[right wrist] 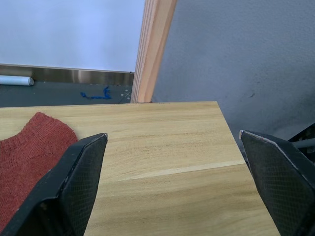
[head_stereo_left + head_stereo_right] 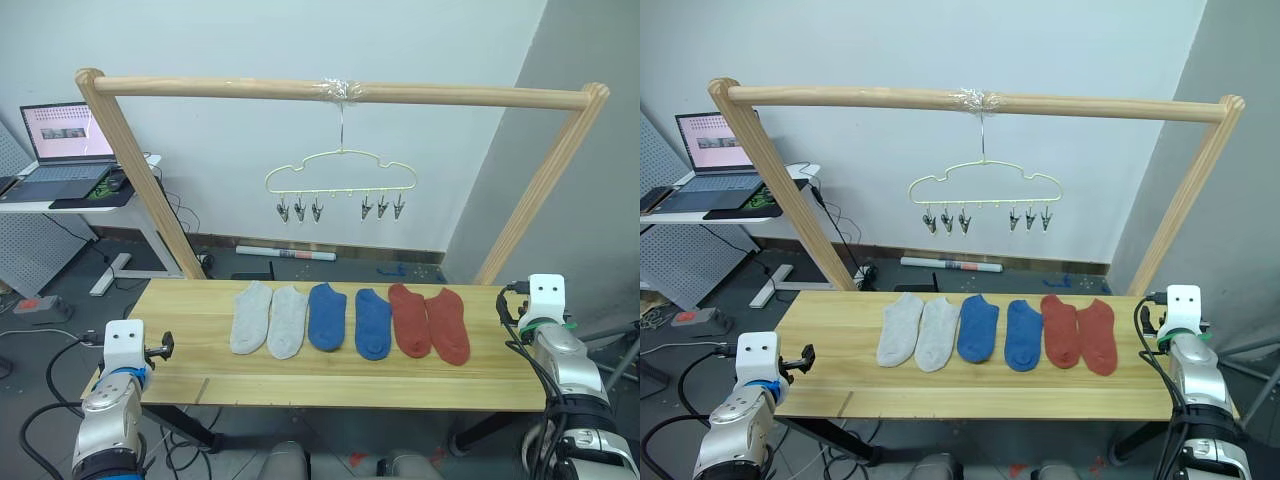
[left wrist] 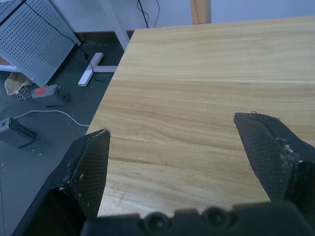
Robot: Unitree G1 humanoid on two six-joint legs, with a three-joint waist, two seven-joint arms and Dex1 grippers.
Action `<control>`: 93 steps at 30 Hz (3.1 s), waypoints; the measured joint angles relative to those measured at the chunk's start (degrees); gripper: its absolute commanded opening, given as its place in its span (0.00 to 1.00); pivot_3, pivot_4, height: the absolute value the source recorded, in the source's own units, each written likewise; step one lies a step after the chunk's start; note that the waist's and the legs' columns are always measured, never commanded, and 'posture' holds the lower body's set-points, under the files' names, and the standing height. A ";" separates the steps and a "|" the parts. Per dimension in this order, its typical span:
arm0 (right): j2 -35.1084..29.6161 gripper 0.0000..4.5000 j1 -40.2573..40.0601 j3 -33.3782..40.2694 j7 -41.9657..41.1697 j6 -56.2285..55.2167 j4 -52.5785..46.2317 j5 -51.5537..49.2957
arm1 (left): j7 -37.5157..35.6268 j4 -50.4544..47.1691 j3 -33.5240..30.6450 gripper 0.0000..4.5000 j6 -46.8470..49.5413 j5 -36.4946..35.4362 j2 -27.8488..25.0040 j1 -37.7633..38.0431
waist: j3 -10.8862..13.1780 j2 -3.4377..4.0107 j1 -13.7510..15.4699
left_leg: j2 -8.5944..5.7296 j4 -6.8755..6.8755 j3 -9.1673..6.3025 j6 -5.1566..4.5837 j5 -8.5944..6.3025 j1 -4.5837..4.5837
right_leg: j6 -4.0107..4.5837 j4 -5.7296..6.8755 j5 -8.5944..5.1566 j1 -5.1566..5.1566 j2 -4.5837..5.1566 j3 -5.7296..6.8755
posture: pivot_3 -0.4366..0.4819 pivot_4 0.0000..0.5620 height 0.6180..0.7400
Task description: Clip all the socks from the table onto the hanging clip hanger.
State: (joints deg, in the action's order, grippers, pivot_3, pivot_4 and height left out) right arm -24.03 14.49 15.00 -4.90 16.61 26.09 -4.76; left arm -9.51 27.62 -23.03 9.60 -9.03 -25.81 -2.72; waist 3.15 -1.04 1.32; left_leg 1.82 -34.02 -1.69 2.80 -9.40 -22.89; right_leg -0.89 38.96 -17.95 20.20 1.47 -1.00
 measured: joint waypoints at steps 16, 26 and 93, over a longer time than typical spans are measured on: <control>0.71 1.00 -0.19 -1.37 -0.23 1.59 -7.04 0.12 | -4.13 -14.65 -2.36 0.99 4.15 -7.00 -1.75 0.89 | 1.62 -0.19 -0.04 | 0.22 0.03 0.25 0.02 -0.03 -0.02 | 0.03 -0.05 -0.02 0.07 0.02 -0.15 | 0.60 0.17 1.00; 0.37 1.00 3.32 -5.11 -12.03 5.45 -19.57 -5.15 | -8.65 -35.32 -1.60 0.86 9.03 -14.01 -1.26 1.24 | 5.01 -0.17 -0.01 | 0.78 0.06 0.33 0.11 -0.09 -0.14 | 0.04 -0.04 -0.02 0.23 -0.30 -0.15 | 0.59 0.27 1.00; 10.90 1.00 21.22 -20.65 -36.32 15.33 -37.25 -26.38 | -10.42 -4.06 12.63 0.35 -8.86 -5.99 9.44 -36.48 | 10.24 -0.72 -1.57 | 0.81 -0.01 0.23 0.26 -0.17 -1.93 | -0.51 0.05 0.58 1.95 -0.54 0.17 | 0.47 0.40 1.00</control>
State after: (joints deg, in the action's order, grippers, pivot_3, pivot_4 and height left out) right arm -13.13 35.71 -5.65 -41.22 31.95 -11.16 -31.14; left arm -19.93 23.56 -10.41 0.74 -15.02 -16.37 -39.20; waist 13.39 -1.76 -0.25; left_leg 2.64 -34.03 -1.46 3.06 -9.57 -24.82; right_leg -1.40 39.01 -17.37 22.15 0.93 -0.82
